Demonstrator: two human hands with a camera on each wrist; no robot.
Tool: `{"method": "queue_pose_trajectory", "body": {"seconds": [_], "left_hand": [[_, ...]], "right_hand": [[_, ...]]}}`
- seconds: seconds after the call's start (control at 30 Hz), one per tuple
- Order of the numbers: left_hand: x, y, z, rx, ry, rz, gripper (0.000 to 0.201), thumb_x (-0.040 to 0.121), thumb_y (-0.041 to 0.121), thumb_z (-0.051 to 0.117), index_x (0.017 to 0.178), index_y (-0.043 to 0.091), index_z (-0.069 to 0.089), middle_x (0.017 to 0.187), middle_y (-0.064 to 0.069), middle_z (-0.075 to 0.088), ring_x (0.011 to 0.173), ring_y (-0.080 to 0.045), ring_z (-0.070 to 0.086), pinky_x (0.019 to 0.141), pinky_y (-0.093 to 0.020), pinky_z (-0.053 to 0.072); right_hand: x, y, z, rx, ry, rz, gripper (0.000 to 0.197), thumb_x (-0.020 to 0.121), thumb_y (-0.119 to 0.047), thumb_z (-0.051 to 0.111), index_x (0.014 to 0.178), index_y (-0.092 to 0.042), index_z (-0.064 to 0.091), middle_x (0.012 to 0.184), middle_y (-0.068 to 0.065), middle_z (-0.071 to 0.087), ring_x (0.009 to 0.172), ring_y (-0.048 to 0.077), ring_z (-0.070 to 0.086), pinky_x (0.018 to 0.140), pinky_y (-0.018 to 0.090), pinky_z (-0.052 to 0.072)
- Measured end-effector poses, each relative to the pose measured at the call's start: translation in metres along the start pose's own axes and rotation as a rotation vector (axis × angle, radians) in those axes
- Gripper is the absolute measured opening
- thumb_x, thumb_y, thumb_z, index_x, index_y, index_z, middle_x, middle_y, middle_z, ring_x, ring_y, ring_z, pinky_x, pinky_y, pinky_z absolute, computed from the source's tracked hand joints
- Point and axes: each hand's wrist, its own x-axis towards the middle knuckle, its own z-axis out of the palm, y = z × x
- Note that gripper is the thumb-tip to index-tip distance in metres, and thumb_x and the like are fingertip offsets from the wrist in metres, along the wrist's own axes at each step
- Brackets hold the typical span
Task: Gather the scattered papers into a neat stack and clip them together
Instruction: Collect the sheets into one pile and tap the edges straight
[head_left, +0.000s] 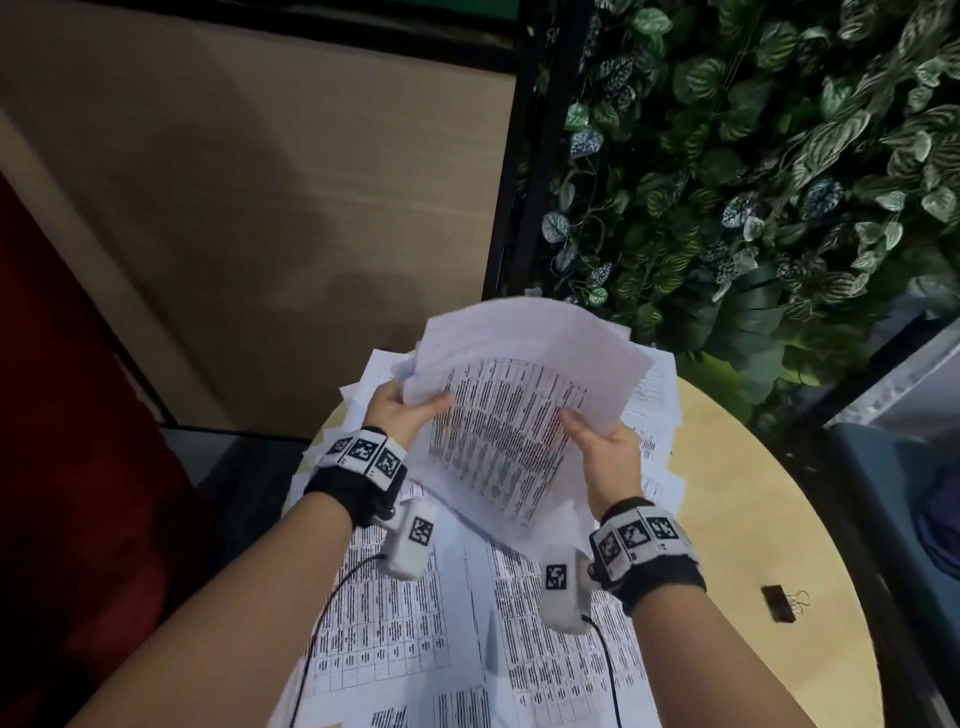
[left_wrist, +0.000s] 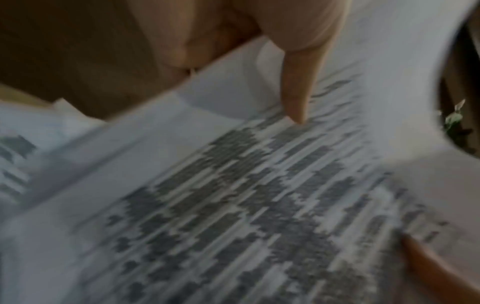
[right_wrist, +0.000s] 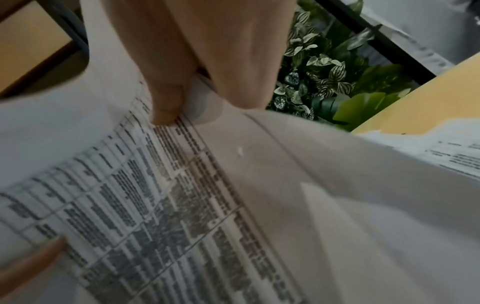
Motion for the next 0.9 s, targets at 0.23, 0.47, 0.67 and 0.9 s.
{"method": "queue_pose_trajectory", "body": {"seconds": [0.23, 0.47, 0.67, 0.9], "left_hand": [[0.000, -0.001, -0.004, -0.038, 0.106, -0.006, 0.020, 0.081, 0.028, 0.069, 0.079, 0.010, 0.059, 0.073, 0.003, 0.060, 0.064, -0.006, 0.055, 0.067, -0.019, 0.048], [-0.015, -0.036, 0.015, -0.084, 0.061, -0.141, 0.030, 0.076, 0.016, 0.073, 0.105, 0.010, 0.064, 0.095, 0.000, 0.061, 0.100, -0.019, 0.057, 0.097, -0.032, 0.042], [0.005, -0.037, 0.000, 0.034, 0.052, -0.110, 0.036, 0.077, 0.015, 0.073, 0.107, -0.001, 0.064, 0.109, -0.018, 0.067, 0.103, -0.026, 0.062, 0.093, -0.028, 0.044], [0.014, -0.032, -0.008, 0.045, -0.018, -0.167, 0.044, 0.076, 0.011, 0.073, 0.116, -0.004, 0.061, 0.110, -0.011, 0.063, 0.108, -0.021, 0.056, 0.090, -0.025, 0.036]], "right_hand": [[-0.004, -0.001, -0.002, 0.032, 0.047, -0.057, 0.013, 0.085, -0.011, 0.063, 0.086, -0.024, 0.066, 0.082, -0.010, 0.069, 0.074, -0.002, 0.065, 0.073, 0.019, 0.053], [-0.021, 0.034, 0.008, -0.086, 0.035, 0.103, 0.093, 0.051, -0.074, 0.068, 0.122, -0.016, 0.054, 0.131, 0.006, 0.054, 0.116, 0.017, 0.053, 0.100, 0.038, 0.043], [-0.016, -0.017, 0.018, -0.550, 0.419, -0.491, 0.098, 0.068, -0.026, 0.067, 0.147, -0.007, 0.013, 0.154, 0.012, 0.017, 0.143, 0.025, 0.012, 0.116, 0.054, 0.010], [-0.023, -0.059, 0.069, -1.139, 0.222, -0.936, 0.083, 0.066, -0.029, 0.063, 0.143, -0.021, 0.031, 0.147, 0.005, 0.035, 0.141, 0.031, 0.022, 0.106, 0.067, -0.001]]}}
